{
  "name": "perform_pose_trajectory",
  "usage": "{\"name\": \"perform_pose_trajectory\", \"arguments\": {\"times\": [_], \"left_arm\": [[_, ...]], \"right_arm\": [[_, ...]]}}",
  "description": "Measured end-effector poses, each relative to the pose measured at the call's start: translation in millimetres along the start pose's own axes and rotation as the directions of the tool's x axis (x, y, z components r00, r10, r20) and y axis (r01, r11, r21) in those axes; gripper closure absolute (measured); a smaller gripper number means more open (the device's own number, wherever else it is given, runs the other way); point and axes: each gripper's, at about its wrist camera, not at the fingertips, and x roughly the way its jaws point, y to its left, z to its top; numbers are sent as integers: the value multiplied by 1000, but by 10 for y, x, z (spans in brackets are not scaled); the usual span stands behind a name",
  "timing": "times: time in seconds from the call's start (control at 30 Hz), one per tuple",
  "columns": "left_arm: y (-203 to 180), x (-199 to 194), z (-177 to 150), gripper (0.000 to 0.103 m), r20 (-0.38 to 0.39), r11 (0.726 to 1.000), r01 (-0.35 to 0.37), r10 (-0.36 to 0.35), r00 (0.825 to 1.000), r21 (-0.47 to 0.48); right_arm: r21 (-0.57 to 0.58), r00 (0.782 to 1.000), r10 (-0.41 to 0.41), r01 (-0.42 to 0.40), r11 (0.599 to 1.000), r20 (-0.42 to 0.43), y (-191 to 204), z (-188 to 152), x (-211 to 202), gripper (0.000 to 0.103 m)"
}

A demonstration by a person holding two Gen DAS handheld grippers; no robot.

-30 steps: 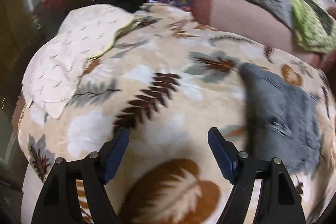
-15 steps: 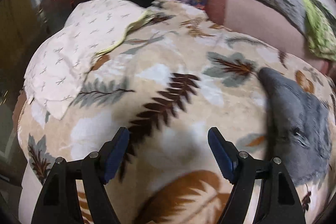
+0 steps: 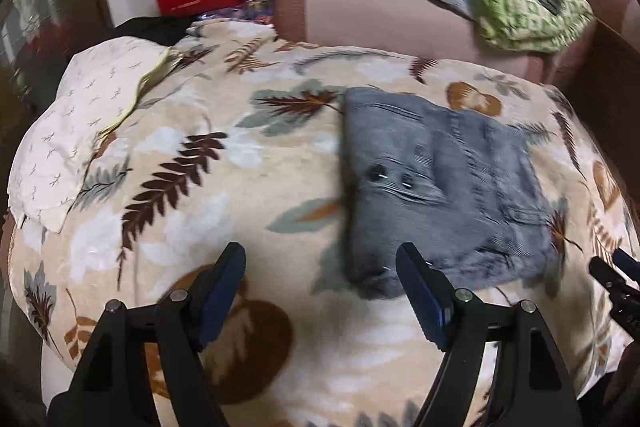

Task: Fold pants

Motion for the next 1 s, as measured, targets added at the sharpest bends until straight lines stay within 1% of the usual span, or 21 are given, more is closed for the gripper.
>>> {"name": "perform_pose_trajectory", "arguments": {"times": [0.13,0.23,0.37,0.5,0.6,0.77,0.93,1.0], "left_arm": [[-141,-41,-39,25,-1,1000,16,-16,1000,16],[-219,-66,-53,25,-6,999,37,-37,999,23],[-399,-117,-86,25,-14,995,92,-92,996,44],[-594,-204,-130,25,-2,991,99,-99,995,94],[-599,-267,-143,25,14,992,94,-95,995,85],[-527,-328,-129,25,29,994,88,-90,995,68],[-508,-350,-115,25,31,992,104,-107,994,67],[-497,-352,-109,24,30,991,123,-125,992,61]], "right_arm": [[-31,1000,15,-15,999,-11,116,-52,-4,25],[-27,1000,21,-21,999,-18,134,-50,-3,25],[-39,999,22,-24,999,-32,201,-26,-33,25],[-49,999,32,-32,998,-9,322,10,-133,24],[-41,999,42,-42,998,2,390,61,-191,24],[-64,998,55,-55,996,10,553,91,-258,24],[-84,998,62,-61,995,3,672,74,-269,24],[-86,998,61,-60,995,4,678,73,-281,24]]}}
